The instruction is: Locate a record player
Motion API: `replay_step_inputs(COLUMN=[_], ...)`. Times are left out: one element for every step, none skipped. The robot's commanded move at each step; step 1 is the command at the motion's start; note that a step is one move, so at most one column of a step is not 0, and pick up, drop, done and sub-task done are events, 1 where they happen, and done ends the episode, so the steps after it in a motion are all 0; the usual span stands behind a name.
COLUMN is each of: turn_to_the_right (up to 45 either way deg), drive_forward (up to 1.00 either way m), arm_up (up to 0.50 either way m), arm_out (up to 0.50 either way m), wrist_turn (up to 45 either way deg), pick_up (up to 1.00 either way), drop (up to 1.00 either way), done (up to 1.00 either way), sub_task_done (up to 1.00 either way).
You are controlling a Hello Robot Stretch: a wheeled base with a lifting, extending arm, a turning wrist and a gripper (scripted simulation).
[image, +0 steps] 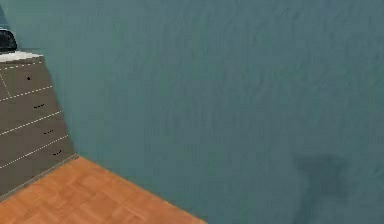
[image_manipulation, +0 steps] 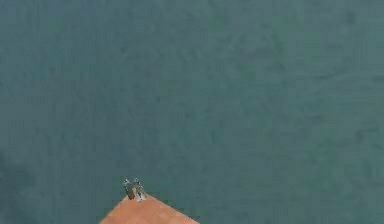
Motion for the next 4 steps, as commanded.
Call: replay_step_inputs(turn_to_the_right=[-45.0, -45.0, -30.0, 0.0], drive_forward=[0.00, 0.00, 0.00, 1.00], arm_up=[0.00, 0.00, 0.00, 0.00], arm_out=[0.00, 0.00, 0.00, 0.00], wrist_turn=[0.0, 0.0, 0.0, 0.0], pick_up=[0.00, 0.00, 0.00, 0.00], drop=[0.00, 0.00, 0.00, 0.00], done=[0.00, 0.00, 0.00, 0.00], sub_task_done=[0.00, 0.00, 0.00, 0.00])
